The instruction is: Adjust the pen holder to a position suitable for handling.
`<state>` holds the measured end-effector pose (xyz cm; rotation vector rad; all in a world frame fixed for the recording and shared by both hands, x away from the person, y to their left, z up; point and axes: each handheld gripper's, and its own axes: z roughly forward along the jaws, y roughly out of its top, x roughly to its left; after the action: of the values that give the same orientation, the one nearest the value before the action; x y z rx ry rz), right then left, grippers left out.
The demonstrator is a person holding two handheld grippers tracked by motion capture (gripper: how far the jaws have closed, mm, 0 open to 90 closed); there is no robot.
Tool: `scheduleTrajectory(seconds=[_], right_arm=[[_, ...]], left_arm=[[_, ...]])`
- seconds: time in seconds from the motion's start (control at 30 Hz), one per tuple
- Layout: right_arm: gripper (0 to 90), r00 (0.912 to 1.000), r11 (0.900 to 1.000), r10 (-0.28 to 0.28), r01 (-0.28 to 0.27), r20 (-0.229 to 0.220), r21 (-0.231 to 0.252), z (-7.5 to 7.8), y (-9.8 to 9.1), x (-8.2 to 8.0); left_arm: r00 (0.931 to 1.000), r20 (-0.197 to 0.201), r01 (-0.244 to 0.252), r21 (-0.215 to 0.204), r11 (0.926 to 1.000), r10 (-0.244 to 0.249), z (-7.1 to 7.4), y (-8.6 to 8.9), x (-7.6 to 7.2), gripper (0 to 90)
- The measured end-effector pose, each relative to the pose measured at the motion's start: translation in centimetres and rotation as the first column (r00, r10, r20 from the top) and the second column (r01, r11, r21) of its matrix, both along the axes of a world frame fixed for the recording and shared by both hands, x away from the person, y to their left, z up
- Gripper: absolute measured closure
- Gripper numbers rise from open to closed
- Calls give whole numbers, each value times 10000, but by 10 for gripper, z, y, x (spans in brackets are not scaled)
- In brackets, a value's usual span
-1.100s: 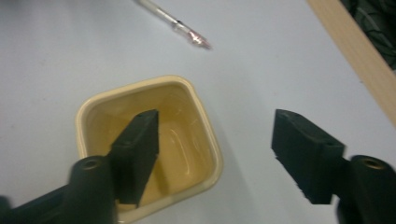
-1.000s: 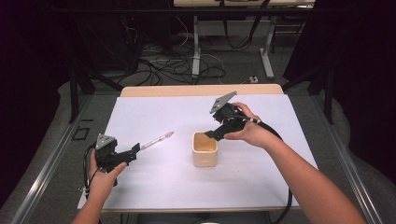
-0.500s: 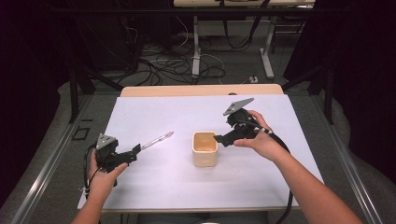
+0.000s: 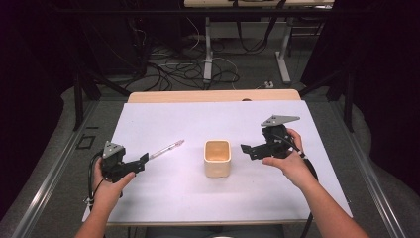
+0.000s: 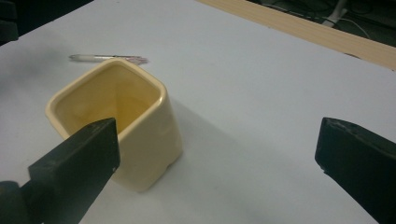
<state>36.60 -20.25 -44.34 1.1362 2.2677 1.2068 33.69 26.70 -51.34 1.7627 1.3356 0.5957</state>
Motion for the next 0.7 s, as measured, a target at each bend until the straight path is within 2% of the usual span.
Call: scheduleTrajectory(seconds=[0.13, 0.23, 0.4, 0.53, 0.6, 0.7], right_arm=[[0, 9980, 9981, -611, 609, 141, 134, -8, -9, -8], [0, 9944, 9947, -1030, 1031, 225, -36, -19, -17, -14], [0, 9885, 9886, -1496, 1491, 214, 201, -32, -29, -18], [0, 9863, 9864, -1632, 1628, 217, 213, -34, -32, -18], [0, 9860, 9866, -1629, 1624, 343, 178, -33, -33, -17], [0, 9860, 9865, -1630, 1622, 359, 247, -33, -33, -18]], left_arm=[[10000, 20, 70, -32, 10000, -70, 4, -2, 0, 100], [10000, 14, 54, -82, 10000, -53, 8, -6, 1, 125], [9999, -29, 165, 47, 9999, -165, 12, -11, 5, 157], [9995, -72, 295, 398, 9988, -293, 17, -16, 9, 170], [9993, 45, 360, 470, 9982, -362, 21, -18, 12, 201], [9981, 64, 600, 946, 9937, -609, 29, -22, 18, 242]])
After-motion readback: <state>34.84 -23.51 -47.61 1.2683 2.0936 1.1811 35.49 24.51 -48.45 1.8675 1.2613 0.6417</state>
